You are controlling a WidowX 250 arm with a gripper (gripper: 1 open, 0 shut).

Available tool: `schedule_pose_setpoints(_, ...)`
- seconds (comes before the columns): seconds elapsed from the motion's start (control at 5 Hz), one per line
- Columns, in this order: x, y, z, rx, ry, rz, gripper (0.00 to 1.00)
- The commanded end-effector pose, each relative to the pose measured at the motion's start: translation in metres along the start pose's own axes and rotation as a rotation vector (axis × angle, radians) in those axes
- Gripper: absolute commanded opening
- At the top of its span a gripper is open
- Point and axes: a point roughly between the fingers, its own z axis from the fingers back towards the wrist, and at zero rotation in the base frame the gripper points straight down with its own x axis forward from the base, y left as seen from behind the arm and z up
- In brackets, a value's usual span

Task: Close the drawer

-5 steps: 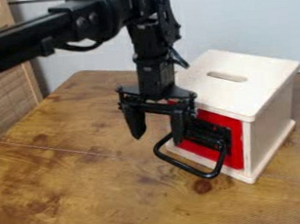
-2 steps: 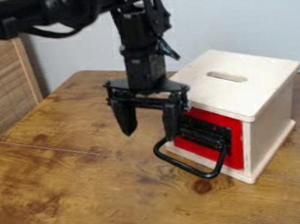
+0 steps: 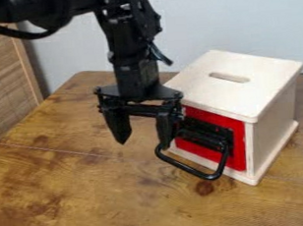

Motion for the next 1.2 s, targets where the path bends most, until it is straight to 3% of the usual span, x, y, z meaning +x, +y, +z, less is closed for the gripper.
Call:
schedule_pose_setpoints(0.0,-0.002,0.009,0.027,-0.012,-0.108,0.017,1.0)
schedule_pose_setpoints(0.6,-0.012,0.026,0.031,-0.012,-0.144,0.031,1.0)
schedule_pose_setpoints(1.0,-0.015,0.025,0.029,-0.012,-0.138,0.025,1.0)
